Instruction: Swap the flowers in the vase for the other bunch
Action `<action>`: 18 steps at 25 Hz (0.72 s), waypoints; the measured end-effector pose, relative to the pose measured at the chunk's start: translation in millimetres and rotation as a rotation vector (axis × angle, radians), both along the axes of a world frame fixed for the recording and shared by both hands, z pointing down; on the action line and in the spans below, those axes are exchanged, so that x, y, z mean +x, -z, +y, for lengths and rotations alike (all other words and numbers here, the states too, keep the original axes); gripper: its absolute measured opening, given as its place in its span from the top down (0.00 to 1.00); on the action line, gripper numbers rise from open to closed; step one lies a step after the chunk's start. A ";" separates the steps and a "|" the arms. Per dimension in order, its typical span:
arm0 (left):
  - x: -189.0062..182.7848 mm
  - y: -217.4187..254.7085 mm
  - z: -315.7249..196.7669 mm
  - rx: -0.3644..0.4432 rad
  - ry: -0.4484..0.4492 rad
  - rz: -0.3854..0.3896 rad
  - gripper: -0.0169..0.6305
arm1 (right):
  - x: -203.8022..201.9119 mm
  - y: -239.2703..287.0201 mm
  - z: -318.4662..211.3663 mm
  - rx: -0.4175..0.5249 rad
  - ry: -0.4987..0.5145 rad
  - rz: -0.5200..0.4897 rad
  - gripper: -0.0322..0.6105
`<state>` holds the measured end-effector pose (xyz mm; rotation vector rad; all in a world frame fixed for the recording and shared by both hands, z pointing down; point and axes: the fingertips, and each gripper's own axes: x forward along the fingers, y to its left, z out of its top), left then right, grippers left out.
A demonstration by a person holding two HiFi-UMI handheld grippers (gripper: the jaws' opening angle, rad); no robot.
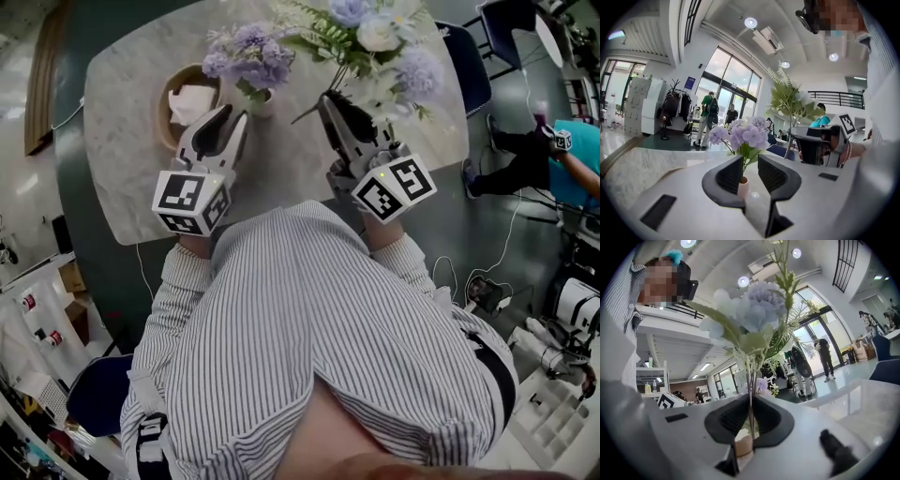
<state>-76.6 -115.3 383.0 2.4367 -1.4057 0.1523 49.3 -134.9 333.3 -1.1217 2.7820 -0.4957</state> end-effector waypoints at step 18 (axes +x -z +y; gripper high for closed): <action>16.7 4.2 6.7 0.025 -0.033 0.122 0.92 | -14.9 -10.6 0.2 -0.014 0.051 0.016 0.89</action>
